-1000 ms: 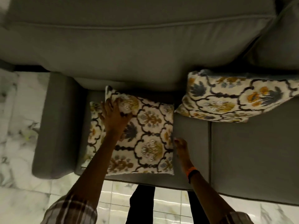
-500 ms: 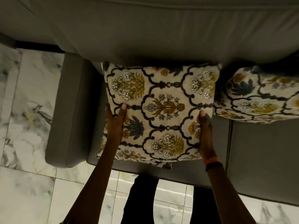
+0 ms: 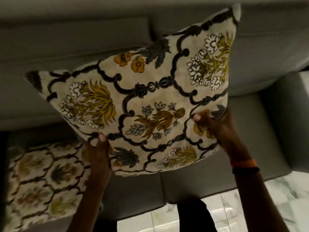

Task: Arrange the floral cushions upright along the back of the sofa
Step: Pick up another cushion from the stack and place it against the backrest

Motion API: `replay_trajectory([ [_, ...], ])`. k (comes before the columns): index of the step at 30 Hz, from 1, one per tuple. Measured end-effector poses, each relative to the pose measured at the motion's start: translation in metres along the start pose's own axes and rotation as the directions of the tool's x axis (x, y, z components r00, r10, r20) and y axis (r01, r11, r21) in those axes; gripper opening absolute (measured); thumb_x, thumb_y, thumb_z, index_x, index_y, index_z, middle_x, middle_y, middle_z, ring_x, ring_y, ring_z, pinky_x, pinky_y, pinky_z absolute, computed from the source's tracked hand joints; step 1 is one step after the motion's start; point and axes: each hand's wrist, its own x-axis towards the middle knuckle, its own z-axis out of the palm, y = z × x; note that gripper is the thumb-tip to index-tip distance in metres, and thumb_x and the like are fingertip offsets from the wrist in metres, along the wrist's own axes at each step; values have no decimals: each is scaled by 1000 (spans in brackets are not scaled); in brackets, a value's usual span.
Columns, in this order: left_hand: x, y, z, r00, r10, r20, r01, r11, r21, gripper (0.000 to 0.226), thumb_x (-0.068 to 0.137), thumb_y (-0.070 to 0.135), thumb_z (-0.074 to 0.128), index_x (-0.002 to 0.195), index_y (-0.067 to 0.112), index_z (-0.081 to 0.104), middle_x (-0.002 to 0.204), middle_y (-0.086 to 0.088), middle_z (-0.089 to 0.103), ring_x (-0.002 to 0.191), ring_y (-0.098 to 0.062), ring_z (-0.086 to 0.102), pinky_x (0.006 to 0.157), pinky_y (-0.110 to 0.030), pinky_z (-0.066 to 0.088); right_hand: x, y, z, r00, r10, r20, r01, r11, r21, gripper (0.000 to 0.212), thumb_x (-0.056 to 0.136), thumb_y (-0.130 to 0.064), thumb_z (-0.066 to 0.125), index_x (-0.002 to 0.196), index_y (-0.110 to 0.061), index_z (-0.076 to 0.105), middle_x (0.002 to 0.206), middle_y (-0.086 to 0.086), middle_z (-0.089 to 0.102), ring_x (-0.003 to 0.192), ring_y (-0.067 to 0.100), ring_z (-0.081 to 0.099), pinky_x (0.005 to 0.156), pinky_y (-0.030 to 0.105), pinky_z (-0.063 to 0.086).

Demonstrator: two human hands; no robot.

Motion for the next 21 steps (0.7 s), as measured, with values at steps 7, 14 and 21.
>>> replay_trajectory([
  [7,-34,-35,233,941,254,226,-290,945,148,133,63,55,91,156,34,-1,167,-1,25,149,-17,37,111,-39,49,69,19,-252,998,-68,16,70,975,-210,67,70,-42,88,129,-18,68,113,-28,78,113,-1,73,91,20,61],
  [14,-18,-88,414,928,-65,367,-101,904,416,107,63,44,90,151,31,30,153,9,44,134,-3,53,99,-21,54,135,48,-391,986,-120,117,166,798,-579,85,68,-51,87,139,-11,63,129,-3,68,121,11,61,114,36,44],
  [21,25,-147,539,871,-338,357,105,837,538,132,61,51,94,159,35,6,167,5,24,150,-26,32,119,-62,32,214,106,-437,956,-178,233,292,488,-823,55,87,-33,75,139,-18,64,136,12,71,132,37,60,120,60,25],
])
